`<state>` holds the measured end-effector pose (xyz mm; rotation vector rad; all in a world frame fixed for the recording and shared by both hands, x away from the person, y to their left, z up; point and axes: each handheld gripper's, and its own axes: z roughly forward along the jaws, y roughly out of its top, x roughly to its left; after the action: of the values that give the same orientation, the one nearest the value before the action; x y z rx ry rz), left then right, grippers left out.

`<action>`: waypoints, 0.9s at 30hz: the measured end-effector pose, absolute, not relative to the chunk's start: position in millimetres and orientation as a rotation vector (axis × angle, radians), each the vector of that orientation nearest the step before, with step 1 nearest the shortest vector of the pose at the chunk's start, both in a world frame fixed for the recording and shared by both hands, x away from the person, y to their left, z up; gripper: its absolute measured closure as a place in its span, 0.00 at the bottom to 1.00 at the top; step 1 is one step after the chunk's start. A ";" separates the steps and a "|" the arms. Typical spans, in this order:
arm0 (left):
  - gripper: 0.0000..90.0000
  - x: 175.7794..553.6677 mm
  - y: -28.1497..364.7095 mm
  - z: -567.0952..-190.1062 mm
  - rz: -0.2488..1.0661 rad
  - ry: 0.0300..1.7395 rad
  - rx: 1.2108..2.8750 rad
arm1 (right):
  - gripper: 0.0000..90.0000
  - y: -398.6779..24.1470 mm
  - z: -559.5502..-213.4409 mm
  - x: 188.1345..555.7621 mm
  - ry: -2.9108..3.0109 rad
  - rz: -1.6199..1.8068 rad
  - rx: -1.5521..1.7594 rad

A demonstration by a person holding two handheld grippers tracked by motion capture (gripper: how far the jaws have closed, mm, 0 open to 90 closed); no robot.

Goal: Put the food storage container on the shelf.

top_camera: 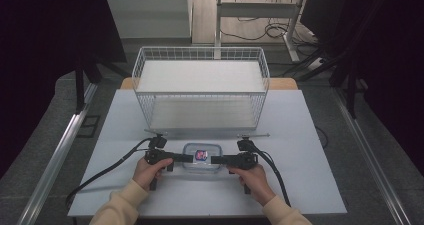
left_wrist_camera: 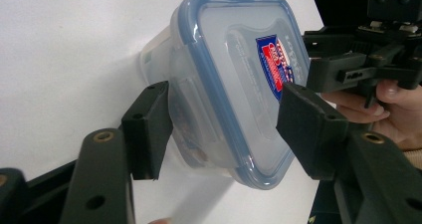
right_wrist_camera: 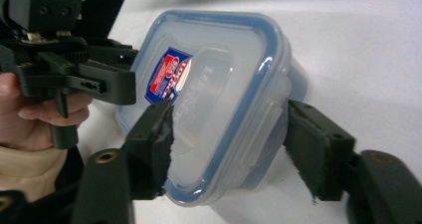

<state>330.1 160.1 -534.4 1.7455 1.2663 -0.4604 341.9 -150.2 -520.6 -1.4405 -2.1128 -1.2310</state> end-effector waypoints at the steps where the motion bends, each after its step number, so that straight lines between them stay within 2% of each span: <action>1: 0.44 329.3 159.9 -533.6 -0.454 1.268 1.747 | 0.45 -150.8 -520.9 341.8 -2.117 -1.241 -1.437; 6: 0.49 321.1 159.7 -529.0 -0.415 1.270 1.740 | 0.52 -154.2 -518.8 335.3 -2.121 -1.297 -1.423; 12: 0.51 312.0 158.7 -525.8 -0.371 1.269 1.733 | 0.55 -155.4 -517.4 329.4 -2.106 -1.325 -1.434; 27: 0.55 305.2 158.8 -522.4 -0.358 1.267 1.726 | 0.57 -157.5 -514.7 324.5 -2.123 -1.359 -1.408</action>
<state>305.2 158.8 -522.4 1.7260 1.2667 -0.3576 324.5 -157.5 -514.7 -1.4084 -2.1235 -1.3593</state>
